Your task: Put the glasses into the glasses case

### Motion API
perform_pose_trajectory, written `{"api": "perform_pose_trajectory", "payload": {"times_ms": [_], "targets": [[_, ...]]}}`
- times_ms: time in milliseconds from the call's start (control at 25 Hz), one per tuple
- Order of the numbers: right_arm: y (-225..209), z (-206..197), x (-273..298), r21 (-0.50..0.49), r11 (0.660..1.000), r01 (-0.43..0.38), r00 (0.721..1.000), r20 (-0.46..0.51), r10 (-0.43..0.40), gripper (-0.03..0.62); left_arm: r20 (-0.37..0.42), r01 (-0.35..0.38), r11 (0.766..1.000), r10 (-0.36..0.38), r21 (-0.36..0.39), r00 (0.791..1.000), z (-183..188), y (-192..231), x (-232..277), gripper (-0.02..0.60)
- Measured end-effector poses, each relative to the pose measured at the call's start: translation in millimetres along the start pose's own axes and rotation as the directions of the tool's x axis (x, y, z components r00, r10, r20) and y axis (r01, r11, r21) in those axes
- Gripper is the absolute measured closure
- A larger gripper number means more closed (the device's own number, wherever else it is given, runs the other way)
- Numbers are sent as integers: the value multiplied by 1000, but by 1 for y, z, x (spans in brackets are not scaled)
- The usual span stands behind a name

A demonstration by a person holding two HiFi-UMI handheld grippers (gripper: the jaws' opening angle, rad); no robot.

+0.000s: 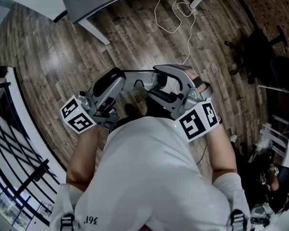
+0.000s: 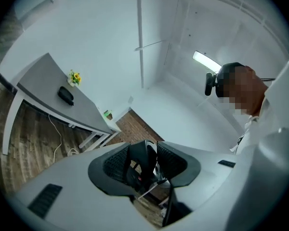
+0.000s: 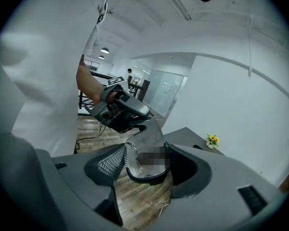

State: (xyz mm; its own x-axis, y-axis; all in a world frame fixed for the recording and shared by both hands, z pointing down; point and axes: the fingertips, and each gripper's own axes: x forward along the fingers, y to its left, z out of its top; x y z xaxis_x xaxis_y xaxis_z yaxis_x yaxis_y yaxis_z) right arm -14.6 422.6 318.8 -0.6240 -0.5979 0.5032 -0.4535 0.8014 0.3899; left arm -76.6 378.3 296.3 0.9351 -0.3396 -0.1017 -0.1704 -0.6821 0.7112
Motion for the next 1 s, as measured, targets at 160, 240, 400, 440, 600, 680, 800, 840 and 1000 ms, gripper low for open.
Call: {"api": "perform_pose_trajectory", "payload": {"times_ms": [160, 240, 400, 440, 600, 680, 800, 840, 1000], "targets": [[-28, -8, -2, -7, 1000, -15, 999, 29, 15, 307, 71, -32, 999, 30, 34, 997, 15, 5, 24, 416], [-39, -9, -2, -7, 1000, -18, 999, 38, 18, 307, 98, -43, 998, 40, 36, 994, 24, 7, 34, 416], [-59, -13, 0, -18, 999, -32, 998, 61, 33, 307, 145, -65, 997, 57, 50, 988, 39, 12, 48, 416], [-63, -14, 1, -23, 999, -36, 997, 66, 37, 307, 151, -75, 996, 66, 56, 986, 42, 14, 51, 416], [-74, -23, 2, -41, 998, -49, 996, 72, 52, 307, 152, -111, 992, 101, 59, 983, 41, 22, 62, 416], [-78, -26, 2, -48, 997, -54, 996, 74, 58, 307, 148, -125, 991, 116, 53, 982, 40, 26, 66, 416], [-84, -30, 4, -55, 997, -62, 995, 76, 66, 307, 147, -139, 989, 130, 52, 981, 41, 30, 72, 417], [-86, -31, 5, -57, 996, -65, 995, 76, 70, 307, 145, -144, 988, 135, 52, 980, 41, 32, 73, 416], [-93, -37, 12, -55, 995, -79, 994, 75, 83, 307, 134, -163, 985, 155, 49, 979, 42, 42, 77, 417]]}}
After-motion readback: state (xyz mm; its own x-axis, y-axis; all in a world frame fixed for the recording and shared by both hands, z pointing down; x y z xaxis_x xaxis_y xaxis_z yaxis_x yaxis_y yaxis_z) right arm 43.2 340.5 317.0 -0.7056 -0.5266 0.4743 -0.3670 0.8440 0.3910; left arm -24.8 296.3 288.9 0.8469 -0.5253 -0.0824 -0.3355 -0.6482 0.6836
